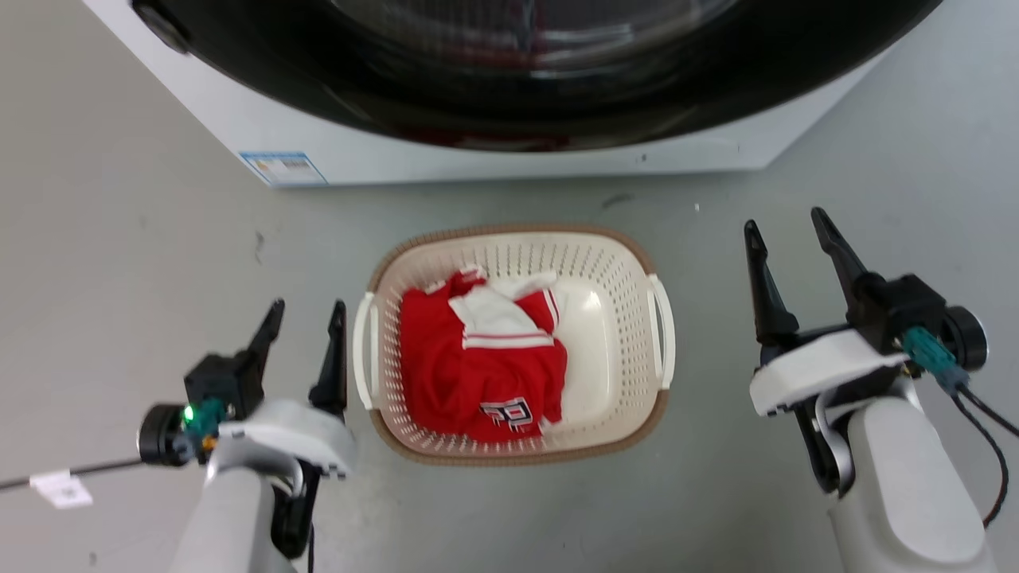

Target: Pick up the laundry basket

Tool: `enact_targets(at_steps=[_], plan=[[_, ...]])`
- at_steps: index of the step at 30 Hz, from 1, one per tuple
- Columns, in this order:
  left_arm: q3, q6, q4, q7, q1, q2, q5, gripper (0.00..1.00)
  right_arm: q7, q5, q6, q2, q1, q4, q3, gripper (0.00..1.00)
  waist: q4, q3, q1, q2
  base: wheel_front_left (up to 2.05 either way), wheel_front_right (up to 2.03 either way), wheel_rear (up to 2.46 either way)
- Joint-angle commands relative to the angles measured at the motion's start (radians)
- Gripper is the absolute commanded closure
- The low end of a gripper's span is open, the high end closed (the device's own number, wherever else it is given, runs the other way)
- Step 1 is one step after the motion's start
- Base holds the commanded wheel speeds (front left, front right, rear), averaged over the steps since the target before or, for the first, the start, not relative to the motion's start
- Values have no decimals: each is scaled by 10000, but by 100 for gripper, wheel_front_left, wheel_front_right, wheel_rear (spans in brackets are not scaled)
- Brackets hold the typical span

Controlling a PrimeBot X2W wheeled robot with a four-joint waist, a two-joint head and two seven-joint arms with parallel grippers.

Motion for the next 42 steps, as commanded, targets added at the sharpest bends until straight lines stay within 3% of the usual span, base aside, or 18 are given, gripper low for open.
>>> enact_targets(at_steps=[1, 6, 17, 22, 36, 42], plan=[[-8, -15, 208, -26, -422, 84, -58, 0, 30, -89, -3, -3, -290, 255, 22, 0, -254, 956, -2, 0, 0, 0, 0], [-303, -22, 1490, -26, -1614, 396, -370, 0, 420, 302, -4, -8, -1324, 1510, 239, 0, -265, 1755, -2, 0, 0, 0, 0], [-2446, -26, 4448, 315, -4140, 1302, -1723, 0, 970, 854, -3, 1, -3229, 4137, 407, 0, -100, 3043, -2, 0, 0, 0, 0], [-3205, -27, 5445, 728, -4909, 1443, -2257, 0, 1239, 879, -3, 1, -3891, 5237, 476, 0, 36, 3393, -2, 0, 0, 0, 0], [-5741, -17, 6105, 1613, -5969, 1830, -4351, 0, 2007, 2158, -3, -2, -5085, 7559, 1591, 0, 311, 3853, -2, 0, 0, 0, 0], [-6574, -17, 6273, 1920, -6357, 1963, -4996, 0, 2407, 2209, -3, -2, -5674, 8313, 1837, 0, 399, 4027, -2, 0, 0, 0, 0]])
